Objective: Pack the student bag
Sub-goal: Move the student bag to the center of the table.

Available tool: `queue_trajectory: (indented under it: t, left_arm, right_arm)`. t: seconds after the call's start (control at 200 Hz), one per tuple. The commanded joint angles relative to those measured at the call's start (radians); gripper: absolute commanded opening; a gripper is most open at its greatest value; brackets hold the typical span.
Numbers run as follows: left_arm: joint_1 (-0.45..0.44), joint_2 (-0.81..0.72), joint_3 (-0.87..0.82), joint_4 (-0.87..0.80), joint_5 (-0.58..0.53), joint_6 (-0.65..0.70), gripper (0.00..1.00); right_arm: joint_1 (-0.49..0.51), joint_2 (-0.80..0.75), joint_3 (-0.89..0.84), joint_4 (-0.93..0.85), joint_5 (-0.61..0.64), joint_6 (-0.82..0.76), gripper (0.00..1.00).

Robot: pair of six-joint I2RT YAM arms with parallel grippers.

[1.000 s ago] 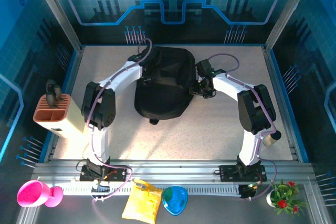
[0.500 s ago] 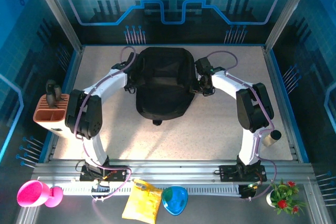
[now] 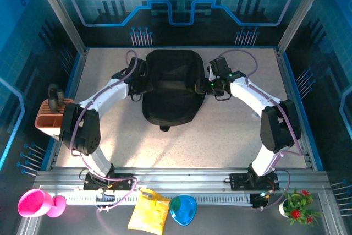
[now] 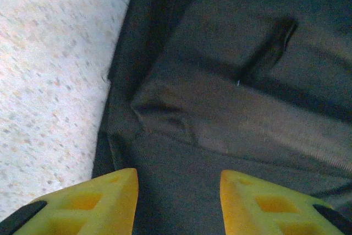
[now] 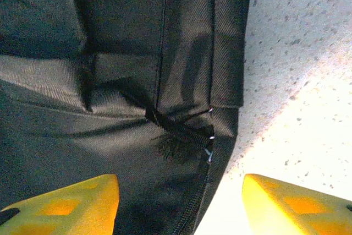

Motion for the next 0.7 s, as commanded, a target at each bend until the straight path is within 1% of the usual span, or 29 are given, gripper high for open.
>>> queue_trajectory:
  t: [0.0,0.1,0.24,0.33,0.415,0.565,0.635,0.695]
  left_arm:
    - [-0.049,0.026,-0.059,0.028,0.078,0.016,0.44]
    - [-0.096,0.039,-0.107,0.037,0.066,-0.020,0.43]
    - [-0.129,0.030,-0.201,0.069,0.057,-0.090,0.41]
    - [-0.146,0.005,-0.271,0.092,0.063,-0.134,0.40]
    - [-0.172,-0.038,-0.336,0.100,0.072,-0.163,0.40]
    - [-0.234,-0.153,-0.393,0.074,0.050,-0.140,0.41]
    - [-0.236,-0.197,-0.371,0.046,0.041,-0.108,0.44]
    - [-0.235,-0.217,-0.322,0.010,-0.004,-0.072,0.46]
  right_arm:
    - [0.043,0.021,-0.013,-0.009,-0.046,0.027,0.62]
    - [0.072,0.070,0.019,-0.014,-0.051,0.027,0.61]
    - [0.099,0.143,0.057,-0.040,-0.039,0.024,0.59]
    - [0.106,0.158,0.040,-0.058,-0.015,0.028,0.58]
    - [0.106,0.140,-0.015,-0.059,0.002,0.030,0.57]
    - [0.106,0.073,-0.125,-0.075,0.017,0.029,0.57]
    - [0.105,0.034,-0.161,-0.071,0.020,0.022,0.57]
    - [0.105,0.009,-0.174,-0.061,0.023,0.015,0.57]
